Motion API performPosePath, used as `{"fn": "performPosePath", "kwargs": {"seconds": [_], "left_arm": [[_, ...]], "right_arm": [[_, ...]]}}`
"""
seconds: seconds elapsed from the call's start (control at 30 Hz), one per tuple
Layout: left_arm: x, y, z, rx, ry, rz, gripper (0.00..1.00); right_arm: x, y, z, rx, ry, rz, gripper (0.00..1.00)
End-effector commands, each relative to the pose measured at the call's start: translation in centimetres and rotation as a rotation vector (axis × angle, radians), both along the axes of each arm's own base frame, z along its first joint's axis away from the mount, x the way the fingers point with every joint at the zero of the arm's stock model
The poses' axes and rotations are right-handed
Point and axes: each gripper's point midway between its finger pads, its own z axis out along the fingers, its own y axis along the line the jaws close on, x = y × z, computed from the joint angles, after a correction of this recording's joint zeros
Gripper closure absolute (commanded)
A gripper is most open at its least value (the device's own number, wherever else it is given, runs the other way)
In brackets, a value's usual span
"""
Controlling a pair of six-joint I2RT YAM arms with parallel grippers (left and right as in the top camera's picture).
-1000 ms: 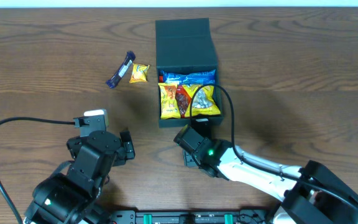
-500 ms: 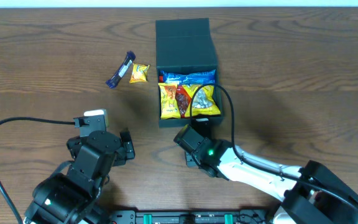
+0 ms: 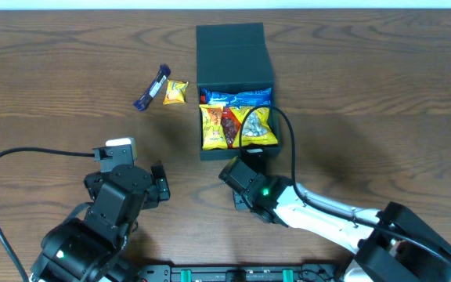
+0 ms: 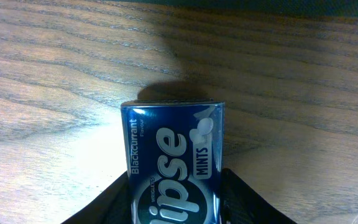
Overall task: Pack container
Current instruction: 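Close the right gripper on the Eclipse tin, then lift the Eclipse tin and carry it over the box's right side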
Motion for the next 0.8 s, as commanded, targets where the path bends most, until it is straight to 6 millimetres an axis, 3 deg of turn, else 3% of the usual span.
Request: {"fn": "performPosePath", "kwargs": {"seconds": [0.0, 0.77], "left_arm": [[0.0, 0.19, -0.07, 0.001, 0.001, 0.012, 0.05], [0.0, 0.19, -0.07, 0.001, 0.001, 0.012, 0.05]], "right_arm": [[0.51, -0.37, -0.01, -0.019, -0.017, -0.011, 0.58], [0.53, -0.36, 0.11, -0.018, -0.02, -0.008, 0.66]]}}
